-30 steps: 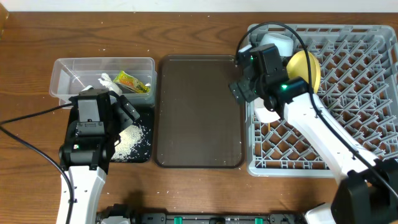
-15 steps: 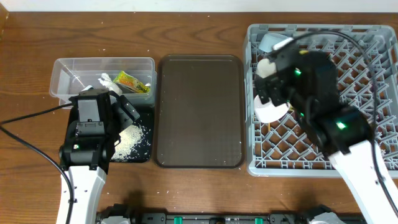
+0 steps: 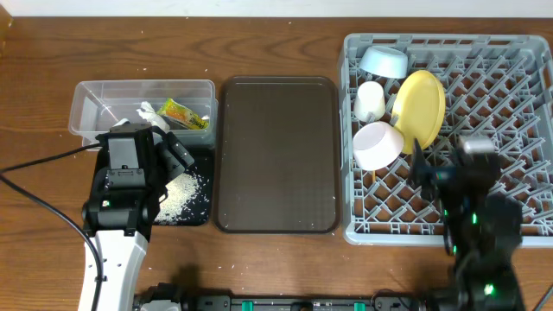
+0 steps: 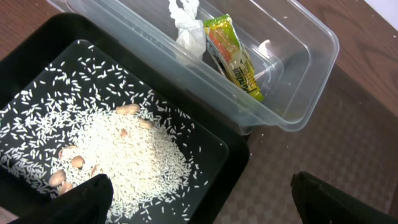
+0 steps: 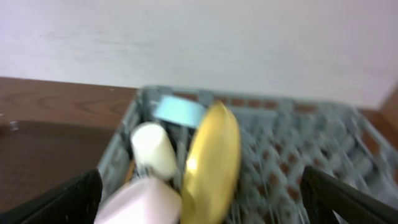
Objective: Sort waste into correct bins and load items into the dishwasher rack
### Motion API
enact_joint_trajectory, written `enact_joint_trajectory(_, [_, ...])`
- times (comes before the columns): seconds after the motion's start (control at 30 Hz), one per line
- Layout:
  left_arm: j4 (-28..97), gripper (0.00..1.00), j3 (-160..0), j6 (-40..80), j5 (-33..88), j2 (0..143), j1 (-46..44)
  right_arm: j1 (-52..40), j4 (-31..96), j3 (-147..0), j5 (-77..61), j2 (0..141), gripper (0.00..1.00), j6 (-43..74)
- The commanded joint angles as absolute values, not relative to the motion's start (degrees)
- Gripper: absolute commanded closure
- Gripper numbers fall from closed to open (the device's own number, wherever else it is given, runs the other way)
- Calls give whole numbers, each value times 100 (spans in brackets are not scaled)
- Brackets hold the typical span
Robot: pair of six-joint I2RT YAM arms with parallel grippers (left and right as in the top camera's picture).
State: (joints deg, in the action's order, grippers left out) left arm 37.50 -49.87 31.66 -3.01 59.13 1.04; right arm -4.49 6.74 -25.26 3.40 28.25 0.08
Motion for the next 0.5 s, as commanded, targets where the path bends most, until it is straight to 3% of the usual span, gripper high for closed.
enact_joint_trajectory(0.0, [3752,5,-5070,3138,-364,5916,128,-158,530,-1737,141,1979,1,659])
enact_joint_trajectory(0.17, [3752,5,-5070,3138,-364,5916,128,73,534,-1061,143,882,1,749])
enact_joint_trajectory(0.47, [3752,5,-5070,3135,-364,5916,128,84,534,-377,141,132,1,923])
